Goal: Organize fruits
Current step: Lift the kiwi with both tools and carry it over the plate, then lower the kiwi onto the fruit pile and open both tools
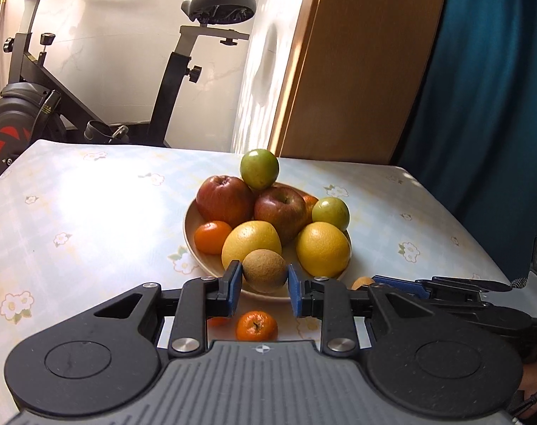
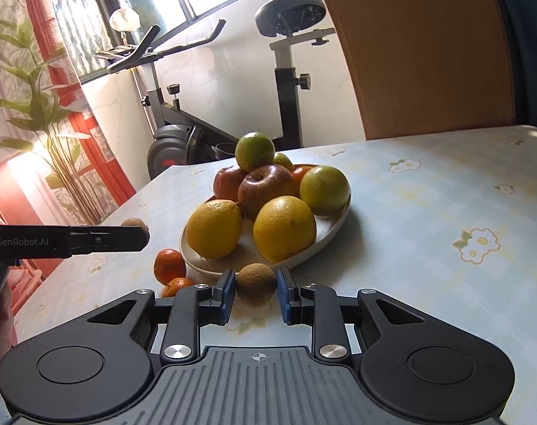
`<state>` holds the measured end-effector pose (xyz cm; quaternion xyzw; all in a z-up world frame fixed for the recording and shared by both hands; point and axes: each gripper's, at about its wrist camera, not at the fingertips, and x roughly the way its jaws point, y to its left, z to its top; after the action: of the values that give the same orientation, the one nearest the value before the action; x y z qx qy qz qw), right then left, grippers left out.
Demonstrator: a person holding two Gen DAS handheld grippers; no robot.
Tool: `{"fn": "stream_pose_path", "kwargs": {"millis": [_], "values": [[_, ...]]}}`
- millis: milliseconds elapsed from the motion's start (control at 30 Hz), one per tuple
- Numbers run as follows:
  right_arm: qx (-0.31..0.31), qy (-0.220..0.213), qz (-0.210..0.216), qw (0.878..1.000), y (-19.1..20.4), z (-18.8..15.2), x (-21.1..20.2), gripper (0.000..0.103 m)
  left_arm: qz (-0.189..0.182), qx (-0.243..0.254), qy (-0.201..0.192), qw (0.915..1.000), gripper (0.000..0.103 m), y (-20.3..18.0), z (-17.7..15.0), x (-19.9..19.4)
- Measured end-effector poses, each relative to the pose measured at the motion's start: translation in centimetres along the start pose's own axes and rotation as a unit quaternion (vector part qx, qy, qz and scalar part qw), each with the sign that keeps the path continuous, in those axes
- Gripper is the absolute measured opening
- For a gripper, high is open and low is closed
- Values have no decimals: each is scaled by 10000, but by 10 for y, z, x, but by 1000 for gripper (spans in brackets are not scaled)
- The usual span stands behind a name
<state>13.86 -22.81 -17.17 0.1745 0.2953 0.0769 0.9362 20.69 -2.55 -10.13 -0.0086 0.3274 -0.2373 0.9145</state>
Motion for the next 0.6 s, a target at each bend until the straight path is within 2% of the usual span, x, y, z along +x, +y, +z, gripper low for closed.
{"fn": "stream_pose_path", "kwargs": {"millis": [367, 500, 600], "values": [[19, -194, -68, 9998, -5, 63, 16, 23, 64, -672, -259, 9974, 30, 32, 57, 10], [-73, -107, -172, 9998, -12, 76, 30, 23, -48, -858, -139, 9962, 30, 40, 68, 25], [-283, -87, -299, 9991, -14, 80, 42, 23, -24, -720, -11, 9974, 30, 39, 68, 38]]}}
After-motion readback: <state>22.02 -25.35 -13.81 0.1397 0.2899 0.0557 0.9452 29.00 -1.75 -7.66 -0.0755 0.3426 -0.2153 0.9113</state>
